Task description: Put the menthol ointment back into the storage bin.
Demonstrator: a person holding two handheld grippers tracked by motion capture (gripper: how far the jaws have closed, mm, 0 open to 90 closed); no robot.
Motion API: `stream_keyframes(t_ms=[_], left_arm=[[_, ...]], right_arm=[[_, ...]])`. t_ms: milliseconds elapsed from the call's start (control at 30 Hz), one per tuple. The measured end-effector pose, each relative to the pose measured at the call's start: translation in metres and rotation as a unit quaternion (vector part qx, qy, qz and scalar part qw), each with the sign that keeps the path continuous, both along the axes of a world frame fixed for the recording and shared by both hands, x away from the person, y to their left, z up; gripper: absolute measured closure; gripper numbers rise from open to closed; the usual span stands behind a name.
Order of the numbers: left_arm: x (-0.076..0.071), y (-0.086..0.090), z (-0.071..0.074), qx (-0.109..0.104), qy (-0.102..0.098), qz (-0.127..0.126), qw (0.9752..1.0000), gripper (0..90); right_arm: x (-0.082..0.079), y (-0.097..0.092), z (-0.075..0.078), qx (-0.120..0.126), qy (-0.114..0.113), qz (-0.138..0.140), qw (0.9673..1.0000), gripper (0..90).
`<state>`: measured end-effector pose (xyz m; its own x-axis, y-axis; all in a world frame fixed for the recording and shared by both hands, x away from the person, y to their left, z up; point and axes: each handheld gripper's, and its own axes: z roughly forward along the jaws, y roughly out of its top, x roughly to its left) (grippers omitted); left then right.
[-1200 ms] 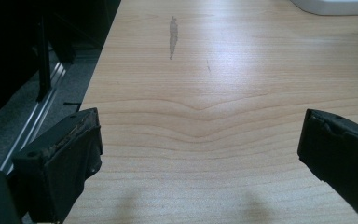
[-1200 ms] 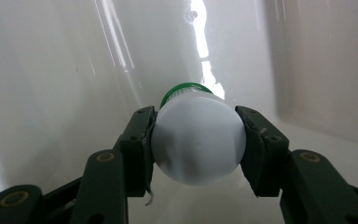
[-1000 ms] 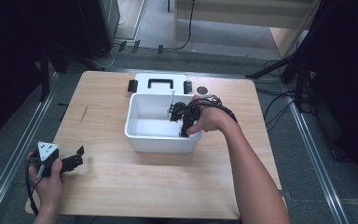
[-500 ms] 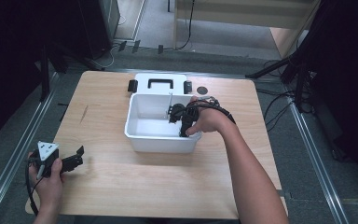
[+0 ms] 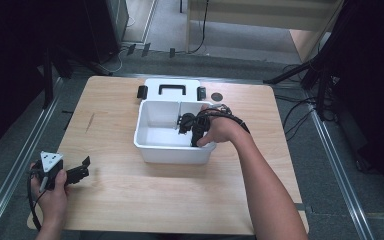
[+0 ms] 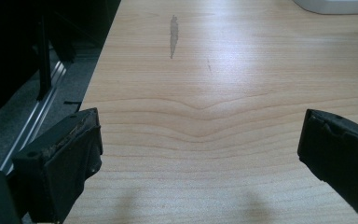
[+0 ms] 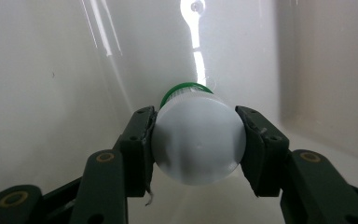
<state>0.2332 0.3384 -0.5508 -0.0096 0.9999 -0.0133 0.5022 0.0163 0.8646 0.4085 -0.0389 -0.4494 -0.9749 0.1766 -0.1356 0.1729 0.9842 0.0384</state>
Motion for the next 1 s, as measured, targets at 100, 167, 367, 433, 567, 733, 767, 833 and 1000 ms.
stream_keyframes(t_ms=[100, 167, 367, 433, 567, 733, 767, 833, 1000], left_arm=[[0.0001, 0.0, 0.0, 0.0, 0.0, 0.0, 1.0, 0.5], [0.0001, 0.0, 0.0, 0.0, 0.0, 0.0, 1.0, 0.5], [0.0003, 0.0, -0.0001, 0.0, 0.001, 0.002, 1.0, 0.5], [0.0003, 0.0, -0.0001, 0.0, 0.001, 0.002, 1.0, 0.5], [0.0003, 0.0001, 0.0, 0.0, 0.001, 0.002, 1.0, 0.5], [0.0002, 0.0003, 0.0, -0.001, 0.002, 0.001, 1.0, 0.5], [0.0003, 0.0002, 0.0, -0.001, 0.002, 0.001, 1.0, 0.5], [0.0003, 0.0004, 0.0, -0.001, 0.002, 0.001, 1.0, 0.5], [0.0003, 0.0005, 0.0, -0.001, 0.002, 0.001, 1.0, 0.5]], right_arm=[[-0.0001, 0.0011, -0.0022, -0.008, 0.001, 0.003, 1.0, 51.3], [-0.0005, 0.0022, -0.004, -0.015, 0.004, -0.001, 0.9999, 51.3], [0.0018, 0.002, -0.0058, -0.014, 0.024, -0.007, 0.9996, 51.3], [0.0021, 0.0017, -0.0071, -0.013, 0.03, -0.009, 0.9994, 51.1], [0.0032, 0.0021, -0.0074, -0.017, 0.037, -0.017, 0.9991, 49.0], [0.0037, 0.0017, -0.0085, -0.02, 0.04, -0.016, 0.9989, 49.0], [0.0037, 0.0018, -0.0085, -0.02, 0.039, -0.016, 0.9989, 48.9], [0.0036, 0.0018, -0.0083, -0.019, 0.038, -0.017, 0.999, 48.0], [0.0041, 0.0009, -0.0012, -0.007, 0.028, -0.027, 0.9992, 43.4]])
